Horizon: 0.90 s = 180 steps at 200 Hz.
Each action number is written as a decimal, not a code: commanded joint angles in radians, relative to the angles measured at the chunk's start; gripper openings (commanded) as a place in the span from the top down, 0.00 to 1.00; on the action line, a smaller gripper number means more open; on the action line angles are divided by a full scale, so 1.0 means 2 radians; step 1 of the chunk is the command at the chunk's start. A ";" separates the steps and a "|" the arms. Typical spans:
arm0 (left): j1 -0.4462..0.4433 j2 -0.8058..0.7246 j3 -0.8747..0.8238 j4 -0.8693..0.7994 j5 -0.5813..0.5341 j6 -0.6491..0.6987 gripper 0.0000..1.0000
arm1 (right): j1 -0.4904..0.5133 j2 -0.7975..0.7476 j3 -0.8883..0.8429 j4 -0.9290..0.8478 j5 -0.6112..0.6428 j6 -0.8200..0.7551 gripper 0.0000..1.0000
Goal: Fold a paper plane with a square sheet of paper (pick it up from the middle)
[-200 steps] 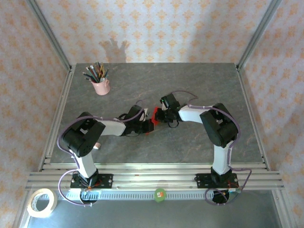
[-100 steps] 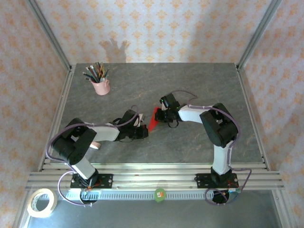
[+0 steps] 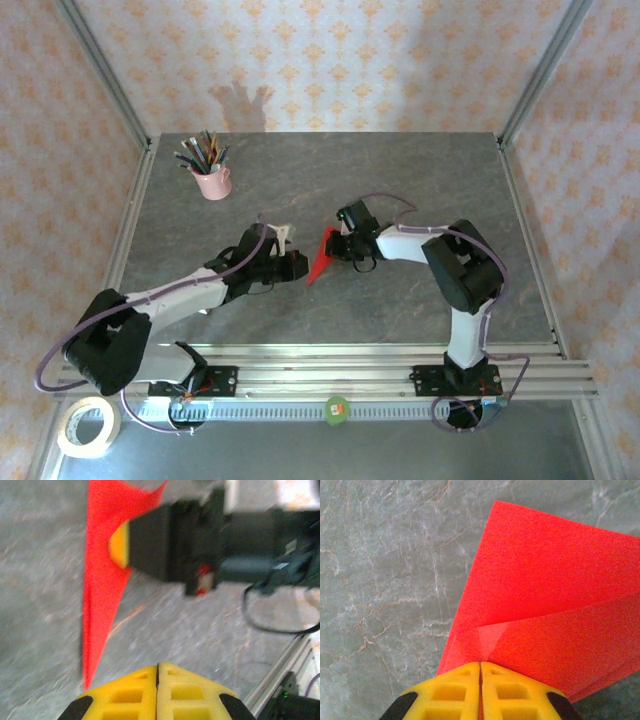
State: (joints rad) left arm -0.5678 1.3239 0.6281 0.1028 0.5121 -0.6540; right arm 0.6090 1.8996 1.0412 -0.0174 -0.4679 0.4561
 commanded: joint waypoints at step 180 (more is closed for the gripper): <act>0.003 0.215 0.059 0.028 -0.022 -0.056 0.95 | 0.003 -0.017 0.028 -0.015 -0.021 -0.023 0.90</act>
State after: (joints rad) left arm -0.5678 1.7515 0.7475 0.2283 0.5148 -0.7849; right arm 0.6243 1.8893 1.0531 -0.0292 -0.5030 0.4839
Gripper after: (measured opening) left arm 0.062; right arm 0.095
